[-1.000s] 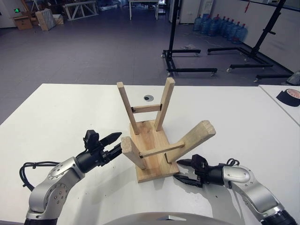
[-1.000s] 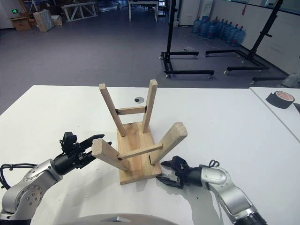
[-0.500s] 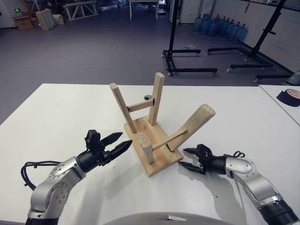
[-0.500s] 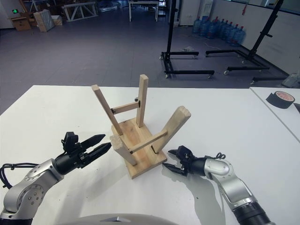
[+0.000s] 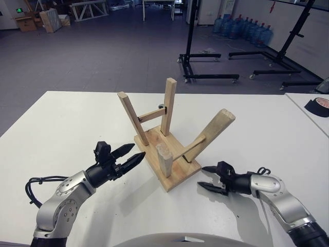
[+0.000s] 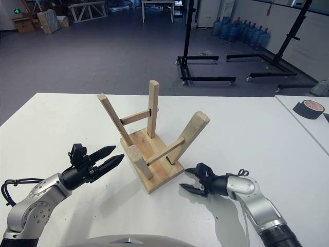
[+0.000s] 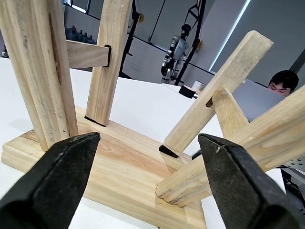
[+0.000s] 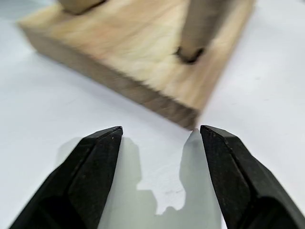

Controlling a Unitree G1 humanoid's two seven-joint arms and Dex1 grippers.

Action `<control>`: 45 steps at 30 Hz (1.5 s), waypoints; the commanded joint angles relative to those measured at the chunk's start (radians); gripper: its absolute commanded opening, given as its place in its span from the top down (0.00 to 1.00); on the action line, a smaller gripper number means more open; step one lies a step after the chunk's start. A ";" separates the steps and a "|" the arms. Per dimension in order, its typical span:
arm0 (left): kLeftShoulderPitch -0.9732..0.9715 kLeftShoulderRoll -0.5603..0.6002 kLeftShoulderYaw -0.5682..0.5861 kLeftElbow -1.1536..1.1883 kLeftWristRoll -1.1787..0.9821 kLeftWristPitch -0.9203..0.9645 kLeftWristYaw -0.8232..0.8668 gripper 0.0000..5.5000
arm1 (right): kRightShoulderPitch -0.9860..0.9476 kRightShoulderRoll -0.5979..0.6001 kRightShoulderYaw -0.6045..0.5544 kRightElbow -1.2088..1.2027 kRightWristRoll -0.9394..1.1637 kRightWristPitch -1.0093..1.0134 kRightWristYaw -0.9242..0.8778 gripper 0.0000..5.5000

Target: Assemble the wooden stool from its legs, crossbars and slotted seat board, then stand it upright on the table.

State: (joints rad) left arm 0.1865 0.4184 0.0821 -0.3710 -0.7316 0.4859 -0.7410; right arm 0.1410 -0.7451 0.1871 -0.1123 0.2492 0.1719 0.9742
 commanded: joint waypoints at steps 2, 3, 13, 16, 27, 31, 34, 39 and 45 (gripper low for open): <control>-0.007 -0.006 -0.006 0.013 0.020 -0.015 0.003 0.31 | 0.029 -0.075 -0.019 -0.094 0.050 0.071 0.095 0.45; -0.006 -0.008 -0.007 0.013 0.021 -0.017 0.003 0.31 | 0.033 -0.078 -0.025 -0.113 0.057 0.061 0.105 0.45; -0.009 -0.001 0.002 0.025 0.023 -0.015 -0.006 0.31 | -0.003 -0.024 -0.254 -0.498 0.501 0.108 0.083 0.45; -0.015 0.001 0.003 0.032 0.021 -0.015 -0.010 0.31 | -0.126 0.002 -0.315 -0.564 0.619 0.143 -0.027 0.45; -0.019 0.009 0.011 0.044 0.021 -0.010 -0.024 0.31 | -0.414 0.197 -0.064 -0.421 -0.349 -0.215 -0.596 0.45; -0.008 0.010 0.013 0.037 0.020 -0.007 -0.021 0.31 | -0.364 0.195 -0.058 -0.412 -0.607 -0.384 -0.725 0.45; 0.003 0.010 0.015 0.030 0.020 -0.006 -0.018 0.31 | -0.311 0.198 -0.071 -0.402 -0.725 -0.476 -0.799 0.45; -0.032 0.010 -0.005 0.048 0.023 0.013 -0.019 0.31 | -0.129 0.174 0.099 0.015 -0.881 -0.537 -0.794 0.45; -0.048 0.017 -0.005 0.052 0.022 0.022 -0.022 0.31 | -0.090 0.147 0.217 0.158 -0.785 -0.442 -0.554 0.45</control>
State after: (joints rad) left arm 0.1590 0.4149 0.0820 -0.3271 -0.7230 0.4870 -0.7664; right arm -0.0912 -0.5498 0.2482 -0.1892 -0.5148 -0.4092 0.1377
